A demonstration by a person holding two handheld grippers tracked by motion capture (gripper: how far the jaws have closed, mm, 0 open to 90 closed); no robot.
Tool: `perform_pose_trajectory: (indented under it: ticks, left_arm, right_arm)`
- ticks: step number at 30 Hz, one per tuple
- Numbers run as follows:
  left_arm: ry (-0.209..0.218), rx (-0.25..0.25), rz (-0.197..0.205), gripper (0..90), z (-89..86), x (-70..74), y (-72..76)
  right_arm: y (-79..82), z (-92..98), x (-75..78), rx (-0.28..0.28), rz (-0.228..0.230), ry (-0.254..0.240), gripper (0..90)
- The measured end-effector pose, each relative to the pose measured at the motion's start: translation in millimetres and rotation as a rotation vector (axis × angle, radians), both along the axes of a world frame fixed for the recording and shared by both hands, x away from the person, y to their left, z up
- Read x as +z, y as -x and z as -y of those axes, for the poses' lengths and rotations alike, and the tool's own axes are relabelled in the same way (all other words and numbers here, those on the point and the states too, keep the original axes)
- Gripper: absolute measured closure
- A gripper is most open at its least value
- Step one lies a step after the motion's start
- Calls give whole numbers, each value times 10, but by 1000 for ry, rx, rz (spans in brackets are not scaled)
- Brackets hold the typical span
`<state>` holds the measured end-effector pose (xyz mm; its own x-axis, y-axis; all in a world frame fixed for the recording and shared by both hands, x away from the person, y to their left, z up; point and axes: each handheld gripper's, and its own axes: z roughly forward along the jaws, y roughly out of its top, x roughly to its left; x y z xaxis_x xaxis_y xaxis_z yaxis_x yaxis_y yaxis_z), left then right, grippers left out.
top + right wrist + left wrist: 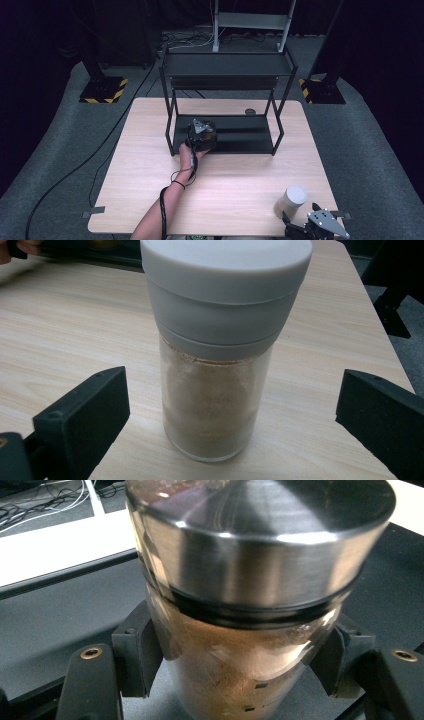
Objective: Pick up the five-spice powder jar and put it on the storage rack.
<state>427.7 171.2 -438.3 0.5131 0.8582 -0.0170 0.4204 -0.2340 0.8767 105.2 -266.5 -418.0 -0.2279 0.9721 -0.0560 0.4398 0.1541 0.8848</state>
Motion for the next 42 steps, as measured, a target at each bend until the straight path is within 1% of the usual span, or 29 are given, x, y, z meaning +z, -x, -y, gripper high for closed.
perform_pose_trajectory:
  ticks: [10,13,16,18,19,20,21,22,23,24,26,27,28,30,31,32,33,35,36,37,42]
  left_arm:
    - [-5,-4,-5,307,-4,17,-12]
    - [-19,-5,-14,301,9,44,-22]
    - [-31,-8,-34,241,16,93,-39]
    - [-36,-3,-42,168,13,124,-24]
    - [-46,8,-56,107,25,154,-22]
    - [-48,7,-63,58,10,176,-10]
    - [-61,4,-69,38,-1,211,7]
    - [-61,4,-69,25,-1,211,7]
    - [-70,-14,-86,13,-40,265,23]
    - [-80,-19,-94,5,-54,297,40]
    - [-95,-32,-114,3,-95,366,93]
    - [-102,-36,-115,2,-116,389,130]
    - [-102,-36,-115,2,-116,389,130]
    - [-126,-44,-125,2,-144,447,200]
    - [-149,-48,-131,2,-160,491,275]
    - [-159,-54,-128,2,-188,511,352]
    - [-159,-54,-128,2,-188,511,352]
    - [-180,-64,-129,2,-224,536,457]
    - [-183,-69,-127,3,-241,538,498]
    - [-194,-81,-132,3,-276,536,594]
    - [-211,-113,-139,4,-390,464,887]
  right_arm:
    - [-1,2,4,3,-1,-1,0]
    - [-4,-1,4,2,-3,0,0]
    - [-6,-2,2,2,-3,-1,0]
    - [-9,-3,4,5,-4,-1,0]
    - [-9,-4,4,5,-4,-1,0]
    - [-9,-5,4,6,-4,0,0]
    - [-10,-5,4,7,-4,-1,0]
    - [-10,-6,4,7,-4,-1,0]
    - [-10,-6,4,8,-4,-1,0]
    - [-10,-6,3,7,-4,0,0]
    - [-10,-1,0,7,-3,-2,0]
    - [-10,-1,-1,6,-3,-2,0]
    - [-10,-1,-1,6,-3,-2,0]
    - [-11,-3,-1,7,-3,-1,0]
    - [-8,-6,1,6,-2,0,0]
    - [-5,-6,1,6,0,-1,0]
    - [-5,-6,1,6,0,-1,0]
    - [-2,-6,1,4,1,-1,0]
    - [-3,-2,-1,4,1,-3,0]
    - [-5,-2,-4,3,1,-1,0]
    - [-3,1,-4,4,2,-2,0]
